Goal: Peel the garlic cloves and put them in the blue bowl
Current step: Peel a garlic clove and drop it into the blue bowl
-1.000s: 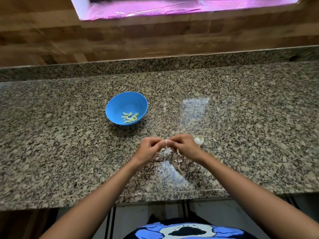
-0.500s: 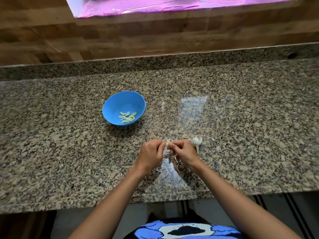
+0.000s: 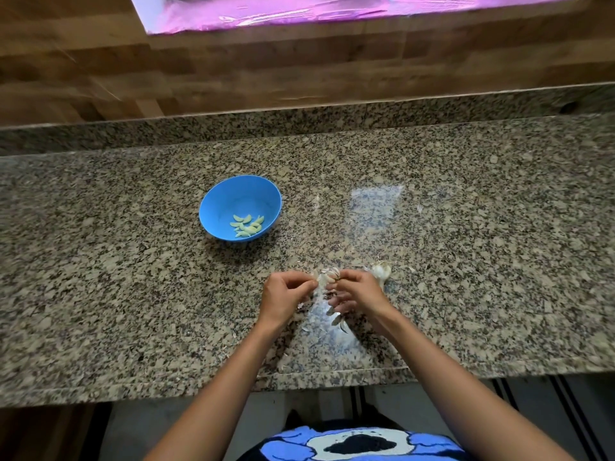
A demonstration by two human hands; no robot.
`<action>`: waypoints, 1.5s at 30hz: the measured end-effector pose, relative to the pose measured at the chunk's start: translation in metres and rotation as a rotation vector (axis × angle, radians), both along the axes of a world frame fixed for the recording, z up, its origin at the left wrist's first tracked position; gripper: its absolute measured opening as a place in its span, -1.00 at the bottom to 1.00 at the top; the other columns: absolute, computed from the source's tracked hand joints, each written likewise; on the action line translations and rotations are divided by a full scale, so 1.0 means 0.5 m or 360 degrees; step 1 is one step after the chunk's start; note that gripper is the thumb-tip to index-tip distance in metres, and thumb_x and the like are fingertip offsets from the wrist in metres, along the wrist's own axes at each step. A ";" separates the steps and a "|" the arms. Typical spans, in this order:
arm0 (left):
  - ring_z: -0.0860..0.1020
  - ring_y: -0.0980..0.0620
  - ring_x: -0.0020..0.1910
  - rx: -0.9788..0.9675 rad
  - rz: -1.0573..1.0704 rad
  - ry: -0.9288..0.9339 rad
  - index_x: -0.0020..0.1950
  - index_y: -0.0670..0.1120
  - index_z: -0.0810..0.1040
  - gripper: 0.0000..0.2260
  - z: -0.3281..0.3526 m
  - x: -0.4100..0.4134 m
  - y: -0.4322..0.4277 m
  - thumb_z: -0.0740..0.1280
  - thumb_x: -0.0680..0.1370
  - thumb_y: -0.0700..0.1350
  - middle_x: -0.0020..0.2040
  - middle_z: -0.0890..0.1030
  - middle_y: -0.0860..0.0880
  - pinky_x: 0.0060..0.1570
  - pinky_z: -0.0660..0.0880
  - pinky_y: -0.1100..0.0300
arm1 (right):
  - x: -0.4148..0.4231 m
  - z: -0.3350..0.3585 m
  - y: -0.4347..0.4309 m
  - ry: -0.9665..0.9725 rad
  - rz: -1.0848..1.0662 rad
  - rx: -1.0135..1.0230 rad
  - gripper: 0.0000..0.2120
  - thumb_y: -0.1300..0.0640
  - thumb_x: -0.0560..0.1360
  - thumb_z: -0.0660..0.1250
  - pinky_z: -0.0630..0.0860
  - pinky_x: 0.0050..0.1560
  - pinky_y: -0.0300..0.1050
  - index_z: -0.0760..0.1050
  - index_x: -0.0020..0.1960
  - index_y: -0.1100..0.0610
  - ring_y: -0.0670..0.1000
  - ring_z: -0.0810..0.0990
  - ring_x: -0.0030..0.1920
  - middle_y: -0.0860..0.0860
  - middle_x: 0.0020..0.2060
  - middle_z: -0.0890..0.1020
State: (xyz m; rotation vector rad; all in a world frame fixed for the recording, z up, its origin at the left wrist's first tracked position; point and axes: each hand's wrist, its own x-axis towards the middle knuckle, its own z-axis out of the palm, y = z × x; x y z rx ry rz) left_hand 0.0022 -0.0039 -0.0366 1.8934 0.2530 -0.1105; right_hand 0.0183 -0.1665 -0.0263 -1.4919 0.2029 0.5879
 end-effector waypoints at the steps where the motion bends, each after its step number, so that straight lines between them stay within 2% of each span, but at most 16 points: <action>1: 0.60 0.11 -0.25 0.0127 -0.0047 -0.0042 -0.05 -0.14 0.67 -0.90 0.000 -0.002 0.001 0.44 0.45 -0.20 -0.18 0.68 -0.02 -0.24 0.54 0.31 | 0.002 0.000 0.001 0.0067 -0.0020 0.0033 -0.88 0.29 0.55 0.17 0.59 -0.30 -0.15 0.48 -0.08 0.26 0.03 0.60 -0.35 0.15 -0.12 0.61; 5: 0.60 0.14 -0.20 0.0669 -0.0300 -0.0290 0.04 -0.14 0.65 -0.86 0.003 -0.005 0.004 0.39 0.50 -0.16 -0.11 0.66 0.00 -0.23 0.48 0.48 | 0.010 -0.005 0.010 0.0320 -0.0117 0.0198 -0.65 0.01 0.60 0.13 0.59 -0.26 -0.16 0.47 -0.03 0.31 0.07 0.59 -0.31 0.15 -0.22 0.57; 7: 0.60 0.12 -0.22 0.0860 -0.0437 -0.0407 0.04 -0.15 0.64 -0.86 0.006 -0.003 0.004 0.35 0.53 -0.19 -0.12 0.66 -0.03 -0.20 0.53 0.42 | 0.010 -0.010 0.018 0.0314 -0.0105 0.0171 -0.61 -0.05 0.56 0.20 0.58 -0.25 -0.18 0.48 0.02 0.31 0.08 0.62 -0.28 0.18 -0.16 0.60; 10: 0.58 0.08 -0.26 0.1028 -0.0562 -0.0477 0.00 -0.17 0.63 -0.87 0.011 -0.001 0.003 0.31 0.55 -0.18 -0.18 0.64 -0.06 -0.20 0.58 0.21 | 0.003 -0.013 0.024 0.0145 -0.0061 0.0118 -0.70 0.02 0.46 0.37 0.58 -0.25 -0.20 0.54 0.01 0.26 0.05 0.62 -0.28 0.21 -0.09 0.63; 12: 0.57 0.08 -0.26 0.1069 -0.0586 -0.0460 0.00 -0.16 0.62 -0.87 0.016 0.000 0.002 0.31 0.55 -0.16 -0.18 0.63 -0.05 -0.21 0.57 0.22 | 0.000 -0.011 0.023 0.0037 -0.0092 0.0139 -0.82 0.19 0.41 0.42 0.58 -0.27 -0.24 0.56 -0.07 0.28 0.00 0.61 -0.33 0.17 -0.18 0.64; 15: 0.59 0.15 -0.27 0.0732 -0.0427 -0.0262 -0.03 -0.10 0.64 -0.91 0.024 -0.001 0.000 0.37 0.52 -0.14 -0.20 0.64 0.01 -0.26 0.55 0.32 | 0.001 -0.007 0.017 0.0061 -0.0204 0.0241 -0.85 0.34 0.37 0.41 0.61 -0.18 -0.22 0.56 -0.07 0.33 0.01 0.66 -0.25 0.16 -0.21 0.66; 19: 0.59 0.10 -0.27 -0.0295 0.0047 0.0144 -0.08 -0.16 0.65 -0.93 0.035 0.001 0.005 0.40 0.47 -0.26 -0.23 0.66 -0.05 -0.26 0.51 0.33 | 0.004 -0.002 0.007 0.0157 -0.0338 0.0395 -0.79 0.39 0.38 0.38 0.62 -0.13 -0.18 0.56 0.02 0.34 0.09 0.68 -0.14 0.18 -0.14 0.68; 20: 0.61 0.07 -0.25 -0.0342 0.0078 0.0182 -0.07 -0.18 0.65 -0.92 0.034 0.000 0.008 0.39 0.47 -0.29 -0.21 0.66 -0.07 -0.25 0.52 0.33 | 0.004 -0.003 0.004 0.0163 -0.0351 0.0409 -0.78 0.39 0.38 0.37 0.62 -0.13 -0.18 0.55 0.03 0.34 0.10 0.68 -0.13 0.18 -0.12 0.68; 24: 0.61 0.24 -0.17 0.0322 -0.0138 0.0110 0.08 -0.08 0.62 -0.82 0.014 -0.009 0.007 0.37 0.50 -0.25 -0.08 0.65 0.06 -0.26 0.54 0.40 | 0.000 -0.008 0.001 0.0131 -0.0400 0.0394 -0.78 0.40 0.37 0.37 0.61 -0.14 -0.22 0.55 0.02 0.33 0.07 0.67 -0.12 0.17 -0.10 0.67; 26: 0.61 0.21 -0.17 0.0413 -0.0095 0.0028 0.07 -0.06 0.62 -0.83 0.013 -0.012 0.000 0.41 0.49 -0.17 -0.09 0.65 0.05 -0.23 0.57 0.35 | -0.002 -0.011 0.005 0.0090 -0.0420 0.0332 -0.78 0.38 0.36 0.39 0.61 -0.16 -0.23 0.55 0.01 0.34 0.06 0.67 -0.14 0.17 -0.09 0.66; 29: 0.63 0.12 -0.21 0.0206 0.0003 -0.0070 0.03 -0.06 0.64 -0.85 0.018 -0.009 -0.012 0.44 0.46 -0.12 -0.11 0.66 0.05 -0.20 0.60 0.25 | -0.010 -0.017 0.010 -0.0041 -0.0413 0.0198 -0.78 0.38 0.35 0.41 0.61 -0.18 -0.23 0.54 -0.01 0.37 0.04 0.67 -0.19 0.17 -0.13 0.66; 32: 0.66 0.08 -0.21 -0.0015 -0.0029 0.0002 0.03 -0.12 0.64 -0.82 0.024 -0.006 -0.020 0.45 0.44 -0.21 -0.12 0.68 -0.04 -0.19 0.60 0.23 | -0.016 -0.018 0.014 -0.0143 -0.0341 0.0099 -0.84 0.34 0.35 0.43 0.59 -0.23 -0.25 0.56 -0.08 0.34 0.00 0.66 -0.24 0.19 -0.19 0.66; 38: 0.65 -0.01 -0.27 -0.0735 0.0152 0.0250 0.00 -0.25 0.59 -0.83 0.037 -0.006 -0.015 0.41 0.42 -0.36 -0.15 0.67 -0.18 -0.24 0.60 0.26 | -0.009 -0.006 0.012 0.0035 -0.0332 0.0333 -0.80 0.41 0.39 0.37 0.61 -0.20 -0.24 0.54 0.01 0.37 0.01 0.67 -0.26 0.16 -0.20 0.67; 40: 0.67 -0.06 -0.20 -0.0766 0.0144 0.0226 0.02 -0.25 0.59 -0.79 0.039 -0.010 -0.015 0.44 0.40 -0.33 -0.12 0.68 -0.18 -0.19 0.61 0.23 | -0.005 -0.002 0.013 0.0034 -0.0318 0.0320 -0.80 0.40 0.38 0.38 0.61 -0.18 -0.23 0.55 0.01 0.34 0.03 0.68 -0.22 0.14 -0.19 0.68; 43: 0.67 -0.06 -0.15 -0.0560 0.0102 0.0153 0.04 -0.23 0.60 -0.75 0.036 -0.010 -0.018 0.47 0.38 -0.31 -0.12 0.68 -0.16 -0.16 0.61 0.20 | -0.005 0.002 0.013 -0.0007 -0.0252 0.0261 -0.77 0.39 0.37 0.39 0.61 -0.11 -0.19 0.55 0.03 0.32 0.06 0.68 -0.14 0.15 -0.14 0.68; 45: 0.67 -0.06 -0.19 -0.0651 0.0222 0.0200 0.04 -0.24 0.59 -0.77 0.034 -0.007 -0.014 0.44 0.40 -0.35 -0.11 0.68 -0.18 -0.20 0.60 0.23 | -0.009 0.004 0.013 0.0019 -0.0244 0.0313 -0.79 0.42 0.39 0.35 0.62 -0.08 -0.15 0.55 0.02 0.29 0.07 0.67 -0.14 0.13 -0.16 0.69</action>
